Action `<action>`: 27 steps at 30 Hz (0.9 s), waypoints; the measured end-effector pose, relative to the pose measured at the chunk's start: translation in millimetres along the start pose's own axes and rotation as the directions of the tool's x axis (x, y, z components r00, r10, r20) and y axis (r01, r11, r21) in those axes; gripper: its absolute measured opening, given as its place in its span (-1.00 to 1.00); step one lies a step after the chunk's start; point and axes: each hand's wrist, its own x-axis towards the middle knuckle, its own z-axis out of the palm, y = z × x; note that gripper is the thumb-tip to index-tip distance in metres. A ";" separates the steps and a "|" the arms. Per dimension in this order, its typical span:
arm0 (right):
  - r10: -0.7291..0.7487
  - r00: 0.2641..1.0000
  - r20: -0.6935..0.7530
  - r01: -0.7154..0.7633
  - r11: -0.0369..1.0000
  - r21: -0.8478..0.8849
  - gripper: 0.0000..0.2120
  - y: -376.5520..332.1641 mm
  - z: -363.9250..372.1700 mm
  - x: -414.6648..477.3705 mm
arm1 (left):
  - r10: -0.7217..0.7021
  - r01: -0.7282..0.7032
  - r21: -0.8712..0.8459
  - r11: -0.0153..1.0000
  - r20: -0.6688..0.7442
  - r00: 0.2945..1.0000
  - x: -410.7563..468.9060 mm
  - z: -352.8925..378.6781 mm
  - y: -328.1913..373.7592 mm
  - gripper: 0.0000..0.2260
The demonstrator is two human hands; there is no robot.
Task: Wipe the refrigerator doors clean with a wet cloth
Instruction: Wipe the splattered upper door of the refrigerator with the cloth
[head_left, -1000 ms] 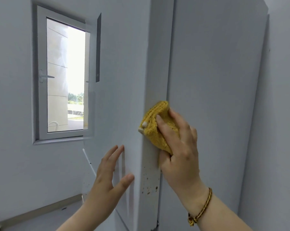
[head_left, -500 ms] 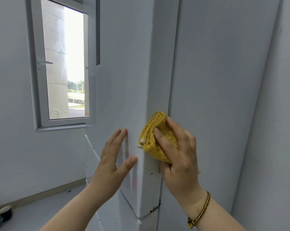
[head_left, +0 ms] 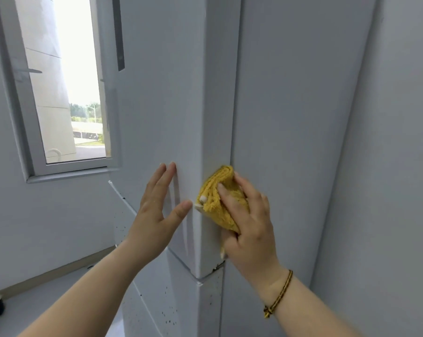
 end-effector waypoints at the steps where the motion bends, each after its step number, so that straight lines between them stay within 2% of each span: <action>1: 0.048 0.999 -0.012 -0.048 0.999 -0.005 -0.51 -7.5 3.1 -1.9 | 0.009 -0.009 -0.006 1.000 0.004 1.000 -0.3 -1.0 0.4 -0.40; 4: 0.161 0.986 -0.037 -0.162 0.986 -0.026 -0.46 -24.2 16.8 -29.3 | 0.016 -0.015 -0.031 0.999 0.042 0.999 -2.6 -5.8 0.5 -0.41; 8: 0.229 0.972 0.044 -0.225 0.971 -0.080 -0.29 -37.9 14.9 -84.1 | 0.023 -0.016 -0.052 0.999 0.138 0.990 -5.6 -14.0 -0.2 -0.41; 11: 0.255 0.965 0.068 -0.247 0.963 -0.110 -0.28 -38.7 9.5 -90.5 | 0.033 -0.022 -0.069 0.997 0.172 0.984 -7.3 -15.7 -1.9 -0.38; 14: 0.289 0.956 0.040 -0.287 0.956 -0.053 -0.37 -42.5 9.8 -50.7 | 0.056 -0.042 -0.079 0.996 0.182 0.982 -7.0 -16.8 -3.8 -0.35; 18: 0.285 0.958 -0.017 -0.286 0.956 -0.074 -0.44 -44.8 12.7 -10.1 | 0.055 -0.040 -0.076 0.996 0.205 0.977 -5.1 -19.9 -6.8 -0.38; 24: 0.252 0.963 0.096 -0.229 0.952 -0.203 -0.28 -59.9 12.6 -96.8 | 0.054 -0.033 -0.097 0.995 0.227 0.972 -6.3 -24.0 -8.0 -0.39; 27: 0.216 0.972 0.094 -0.190 0.954 -0.233 -0.28 -54.1 7.6 -88.9 | 0.054 -0.033 -0.092 0.995 0.230 0.972 -7.1 -23.6 -8.4 -0.38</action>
